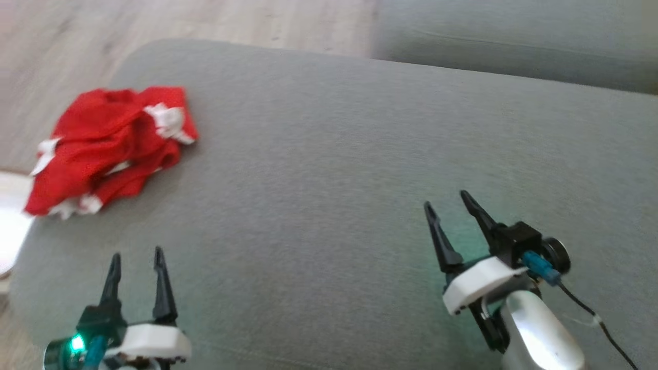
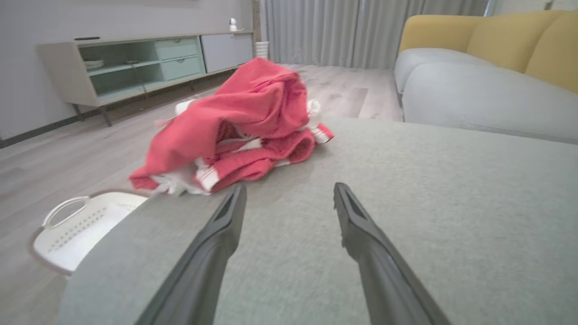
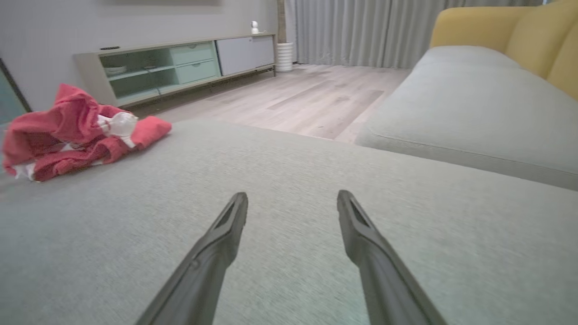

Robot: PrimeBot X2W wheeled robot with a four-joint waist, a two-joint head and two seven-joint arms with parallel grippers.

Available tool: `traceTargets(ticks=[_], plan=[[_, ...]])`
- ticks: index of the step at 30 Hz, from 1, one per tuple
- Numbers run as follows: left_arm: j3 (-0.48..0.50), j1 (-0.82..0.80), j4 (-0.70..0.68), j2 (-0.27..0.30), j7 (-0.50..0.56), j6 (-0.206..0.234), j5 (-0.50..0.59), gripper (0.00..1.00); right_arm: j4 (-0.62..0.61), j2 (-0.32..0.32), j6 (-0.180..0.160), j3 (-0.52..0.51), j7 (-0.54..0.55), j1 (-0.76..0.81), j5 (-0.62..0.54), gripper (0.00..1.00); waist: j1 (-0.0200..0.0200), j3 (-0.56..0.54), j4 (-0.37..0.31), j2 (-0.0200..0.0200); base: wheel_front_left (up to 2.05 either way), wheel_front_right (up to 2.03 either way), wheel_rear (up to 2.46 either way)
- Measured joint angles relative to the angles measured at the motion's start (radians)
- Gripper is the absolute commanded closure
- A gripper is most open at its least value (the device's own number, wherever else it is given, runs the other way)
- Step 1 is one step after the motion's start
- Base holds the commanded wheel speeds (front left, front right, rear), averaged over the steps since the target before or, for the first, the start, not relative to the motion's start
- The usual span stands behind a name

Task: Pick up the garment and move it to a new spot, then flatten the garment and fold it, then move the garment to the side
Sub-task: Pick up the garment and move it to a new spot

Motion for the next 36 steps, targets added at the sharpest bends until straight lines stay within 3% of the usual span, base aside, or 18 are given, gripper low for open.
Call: traceTargets(ticks=[9, 21, 26, 31, 36], plan=[[0.03, 0.022, -0.035, 0.0, 0.0, -0.007, 0.005, 0.0, 0.008, 0.0, 0.0, 0.043, 0.0, -0.023, 0.016, 0.0, 0.0, 0.012, 0.08, 0.0, 0.0, 0.0, 0.0], [0.071, 0.021, -0.033, -0.003, 0.0, -0.006, 0.003, 0.0, 0.023, 0.0, 0.0, 0.044, 0.0, -0.023, 0.016, 0.0, 0.0, 0.025, 0.089, 0.0, 0.0, 0.0, 0.0], [0.123, 0.008, -0.069, 0.0, 0.0, -0.029, -0.009, 0.0, 0.022, 0.0, 0.0, 0.047, 0.0, -0.027, 0.015, 0.0, 0.0, 0.046, 0.08, 0.0, 0.0, 0.0, 0.0], [0.159, -0.09, -0.085, 0.062, -0.001, -0.044, -0.003, 0.0, 0.017, -0.001, 0.0, 0.05, 0.0, -0.053, 0.015, 0.0, 0.0, 0.082, 0.059, 0.0, 0.0, 0.0, 0.0], [0.155, -0.242, 0.005, 0.157, -0.002, -0.067, 0.016, 0.0, 0.002, -0.021, 0.0, 0.058, 0.0, -0.085, 0.014, 0.0, 0.0001, 0.126, 0.026, 0.0, 0.0, 0.0, 0.0]])
